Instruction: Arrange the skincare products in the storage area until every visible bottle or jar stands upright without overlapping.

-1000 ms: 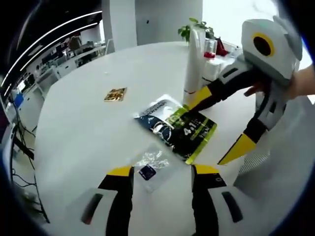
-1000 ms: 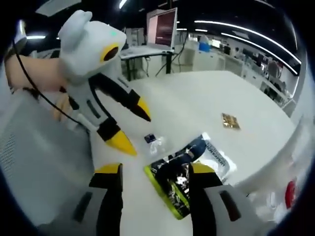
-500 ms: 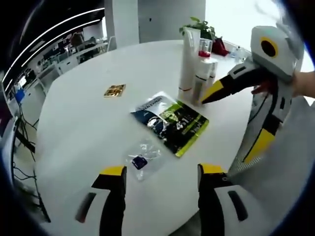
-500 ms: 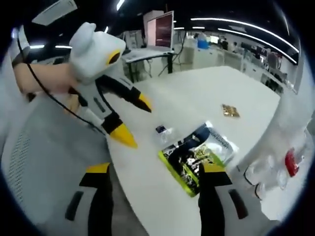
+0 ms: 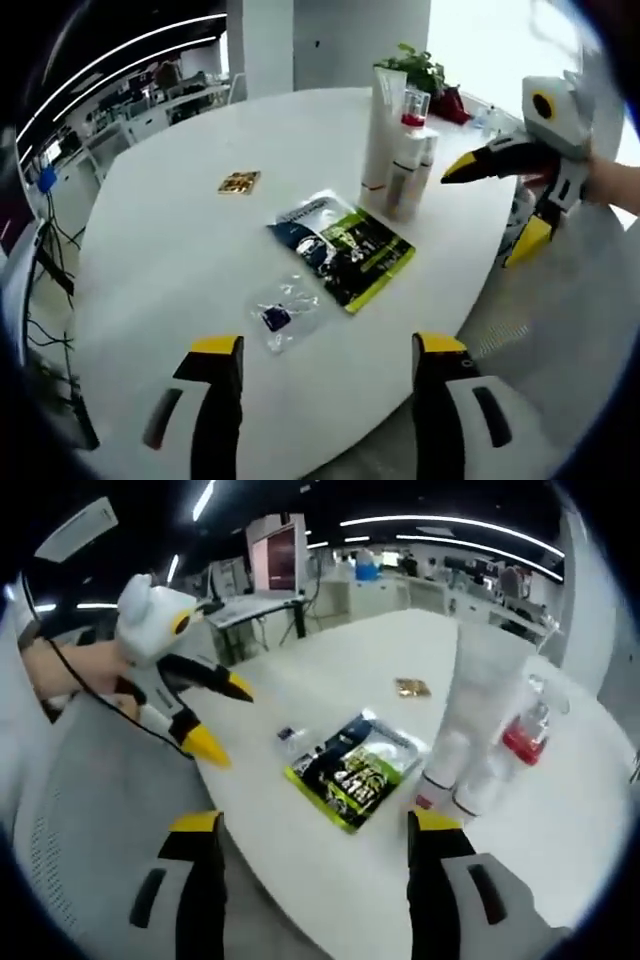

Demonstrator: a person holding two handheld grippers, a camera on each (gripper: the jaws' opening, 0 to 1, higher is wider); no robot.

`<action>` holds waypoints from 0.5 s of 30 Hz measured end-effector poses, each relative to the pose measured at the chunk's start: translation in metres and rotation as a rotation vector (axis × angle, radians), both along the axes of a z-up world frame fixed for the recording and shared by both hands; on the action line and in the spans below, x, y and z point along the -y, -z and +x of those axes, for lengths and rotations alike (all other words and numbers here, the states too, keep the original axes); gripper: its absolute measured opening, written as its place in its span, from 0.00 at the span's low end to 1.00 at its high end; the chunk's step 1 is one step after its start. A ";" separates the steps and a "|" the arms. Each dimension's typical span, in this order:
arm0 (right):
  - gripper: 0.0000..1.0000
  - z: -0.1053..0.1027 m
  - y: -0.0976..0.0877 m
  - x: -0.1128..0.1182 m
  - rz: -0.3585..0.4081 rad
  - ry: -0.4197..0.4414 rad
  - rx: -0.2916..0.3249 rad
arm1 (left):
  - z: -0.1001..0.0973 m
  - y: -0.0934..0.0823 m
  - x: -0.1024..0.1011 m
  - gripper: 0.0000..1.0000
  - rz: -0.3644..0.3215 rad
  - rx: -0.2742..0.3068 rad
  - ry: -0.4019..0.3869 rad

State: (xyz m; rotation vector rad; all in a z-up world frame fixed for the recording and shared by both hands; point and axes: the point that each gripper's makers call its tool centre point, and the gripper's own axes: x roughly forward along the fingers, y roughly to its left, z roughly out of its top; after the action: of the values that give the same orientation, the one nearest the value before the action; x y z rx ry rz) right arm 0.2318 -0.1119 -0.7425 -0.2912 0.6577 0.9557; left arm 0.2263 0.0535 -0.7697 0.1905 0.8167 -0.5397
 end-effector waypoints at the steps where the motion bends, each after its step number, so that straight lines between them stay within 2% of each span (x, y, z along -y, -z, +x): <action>1: 0.77 0.001 -0.001 0.004 0.005 0.018 -0.003 | 0.000 0.000 -0.001 0.66 -0.003 0.001 -0.009; 7: 0.83 0.004 -0.007 0.019 0.009 0.066 0.002 | -0.001 -0.009 -0.005 0.68 -0.014 0.015 -0.038; 15: 0.91 0.000 -0.010 0.035 -0.002 0.093 -0.003 | -0.002 -0.019 -0.021 0.71 -0.025 0.035 -0.097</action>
State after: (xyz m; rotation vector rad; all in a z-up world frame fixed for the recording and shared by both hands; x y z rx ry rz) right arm 0.2313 -0.1474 -0.7330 -0.2584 0.6697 0.8669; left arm 0.2245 0.0741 -0.7509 0.1360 0.7804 -0.4538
